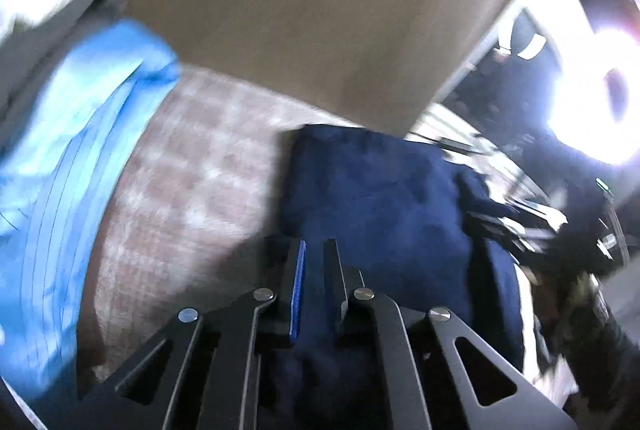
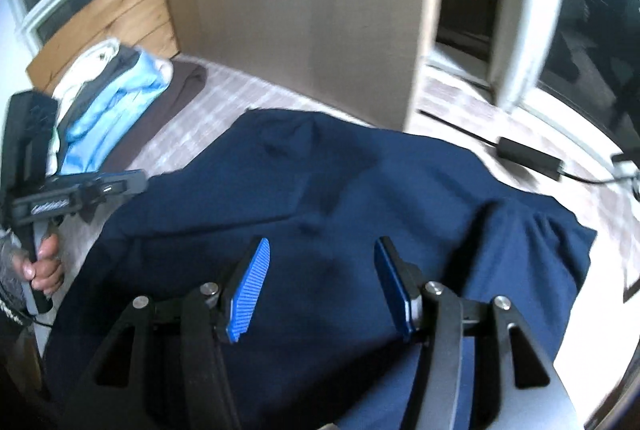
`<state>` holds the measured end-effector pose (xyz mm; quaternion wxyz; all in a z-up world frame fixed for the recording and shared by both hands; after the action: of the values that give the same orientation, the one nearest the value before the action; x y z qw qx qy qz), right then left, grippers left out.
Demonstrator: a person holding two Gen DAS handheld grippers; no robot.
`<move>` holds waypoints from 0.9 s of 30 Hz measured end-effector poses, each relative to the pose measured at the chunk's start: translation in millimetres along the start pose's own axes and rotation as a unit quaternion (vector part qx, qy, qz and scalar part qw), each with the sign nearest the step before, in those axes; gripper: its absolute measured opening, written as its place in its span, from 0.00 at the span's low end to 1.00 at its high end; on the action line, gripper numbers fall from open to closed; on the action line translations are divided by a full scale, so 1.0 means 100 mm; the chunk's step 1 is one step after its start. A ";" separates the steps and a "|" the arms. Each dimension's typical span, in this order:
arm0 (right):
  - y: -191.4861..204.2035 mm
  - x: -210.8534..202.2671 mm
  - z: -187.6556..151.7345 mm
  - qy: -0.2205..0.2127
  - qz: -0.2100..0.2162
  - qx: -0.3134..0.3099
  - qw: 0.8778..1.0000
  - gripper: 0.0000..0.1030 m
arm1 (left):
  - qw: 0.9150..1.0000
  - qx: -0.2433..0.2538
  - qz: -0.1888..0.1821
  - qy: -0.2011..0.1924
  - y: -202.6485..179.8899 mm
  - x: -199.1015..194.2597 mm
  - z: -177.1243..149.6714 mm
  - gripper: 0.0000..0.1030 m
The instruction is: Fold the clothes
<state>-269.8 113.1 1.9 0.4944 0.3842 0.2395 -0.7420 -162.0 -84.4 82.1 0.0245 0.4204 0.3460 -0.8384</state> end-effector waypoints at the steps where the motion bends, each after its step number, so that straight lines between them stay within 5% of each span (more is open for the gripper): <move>1: -0.06 -0.04 -0.01 -0.003 0.000 0.010 1.000 0.52 | 1.000 0.016 -0.022 0.012 -0.12 -0.04 -0.08 0.03; 2: -0.12 -0.07 -0.01 -0.006 0.000 0.021 1.000 0.52 | 0.998 0.032 -0.045 0.023 -0.24 -0.08 -0.16 0.03; 5: -0.24 -0.11 0.04 -0.015 0.017 0.044 0.999 0.52 | 0.991 0.113 -0.043 0.051 -0.48 -0.14 -0.50 0.39; 7: -0.24 -0.06 0.14 -0.015 0.026 0.040 0.999 0.52 | 0.983 0.169 -0.024 0.065 -0.59 -0.17 -0.71 0.39; 9: -0.23 0.00 0.24 -0.015 0.033 0.029 0.999 0.52 | 0.989 0.142 0.003 0.049 -0.43 -0.20 -0.61 0.41; 12: -0.16 0.16 0.32 -0.001 0.032 0.019 0.999 0.52 | 0.997 0.059 0.051 0.015 -0.06 -0.13 -0.30 0.41; 15: -0.06 0.28 0.24 0.012 0.041 0.028 0.999 0.52 | 0.996 -0.017 0.088 -0.016 0.27 -0.02 0.00 0.40; 23: 0.00 0.15 -0.08 0.013 0.038 0.047 0.998 0.52 | 0.994 0.018 0.111 0.010 0.37 0.36 0.09 0.39; 26: -0.05 0.07 -0.13 0.006 0.031 0.055 0.998 0.52 | 0.995 0.025 0.097 0.010 0.33 0.36 0.07 0.04; 27: -0.07 0.05 -0.14 0.005 0.032 0.059 0.998 0.52 | 0.996 0.026 0.087 0.014 0.31 0.35 0.06 0.03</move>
<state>-272.9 123.7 -10.7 0.4928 0.4238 0.1853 -0.7371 -178.5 -102.1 41.8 0.0814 0.4613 0.2865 -0.8358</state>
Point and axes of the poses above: each gripper's, at about its wrist camera, not at the fingertips, and x roughly the way its jaws point, y to its left, z to its top, the point moved 5 cm from there along x, roughly the way its jaws point, and after that the axes turned 15 degrees about -x, right-handed, at the moved point
